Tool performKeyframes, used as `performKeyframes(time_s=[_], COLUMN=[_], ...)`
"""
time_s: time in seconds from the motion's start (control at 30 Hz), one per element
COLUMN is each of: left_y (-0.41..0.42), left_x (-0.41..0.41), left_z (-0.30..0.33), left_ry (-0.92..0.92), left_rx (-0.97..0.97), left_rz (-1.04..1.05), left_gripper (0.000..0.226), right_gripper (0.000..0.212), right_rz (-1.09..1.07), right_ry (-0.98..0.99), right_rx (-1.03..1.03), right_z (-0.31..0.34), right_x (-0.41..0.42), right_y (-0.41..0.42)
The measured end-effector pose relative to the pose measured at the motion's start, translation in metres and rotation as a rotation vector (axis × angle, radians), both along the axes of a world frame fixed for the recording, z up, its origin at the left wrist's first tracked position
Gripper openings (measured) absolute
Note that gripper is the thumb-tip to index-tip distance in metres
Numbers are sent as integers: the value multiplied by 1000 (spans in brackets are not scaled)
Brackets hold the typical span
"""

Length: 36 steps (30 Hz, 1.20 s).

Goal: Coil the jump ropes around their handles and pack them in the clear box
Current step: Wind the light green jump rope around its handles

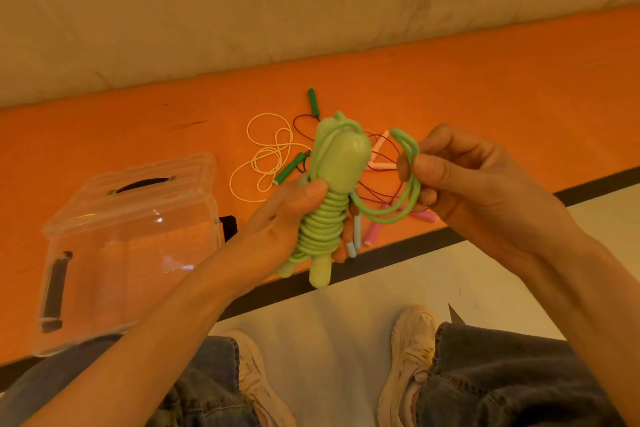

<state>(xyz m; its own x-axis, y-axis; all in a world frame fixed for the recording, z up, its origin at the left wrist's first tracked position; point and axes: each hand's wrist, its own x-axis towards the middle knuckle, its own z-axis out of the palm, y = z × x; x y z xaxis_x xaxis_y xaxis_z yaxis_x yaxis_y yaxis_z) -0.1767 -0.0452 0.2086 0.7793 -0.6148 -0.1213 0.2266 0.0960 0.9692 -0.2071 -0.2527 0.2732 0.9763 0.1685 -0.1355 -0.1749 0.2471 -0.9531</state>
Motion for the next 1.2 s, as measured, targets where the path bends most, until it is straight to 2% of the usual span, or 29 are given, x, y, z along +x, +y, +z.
performKeyframes(time_s=[0.07,0.23,0.43,0.63,0.93,1.13,1.2], left_y=[-2,-6,-4,-4,-5,-5,-7], left_x=[0,-3,-4,-4,-6,-5,-9], left_z=[-1,3,1,1,7,1,-2], left_ry=[-85,-335,-487,-629,-688,-700,-589], left_rx=[50,49,7,75,214,106,-16], left_rz=[33,94,147,211,379,349,336], left_gripper=[76,45,48,40,45,50,46], right_gripper=[10,21,11,25,22,27,27], right_rz=[-8,-70,36,112,87,184,203], right_ry=[-65,-245,-366,-429,-496,-472,-446], right_rx=[-23,-181,-158,-254,-415,-310,-263], right_z=[0,-4,-1,1,-6,-2,0], right_x=[-1,-2,-3,-1,-2,-3,-4], right_y=[0,2,-2,-9,-2,0,0])
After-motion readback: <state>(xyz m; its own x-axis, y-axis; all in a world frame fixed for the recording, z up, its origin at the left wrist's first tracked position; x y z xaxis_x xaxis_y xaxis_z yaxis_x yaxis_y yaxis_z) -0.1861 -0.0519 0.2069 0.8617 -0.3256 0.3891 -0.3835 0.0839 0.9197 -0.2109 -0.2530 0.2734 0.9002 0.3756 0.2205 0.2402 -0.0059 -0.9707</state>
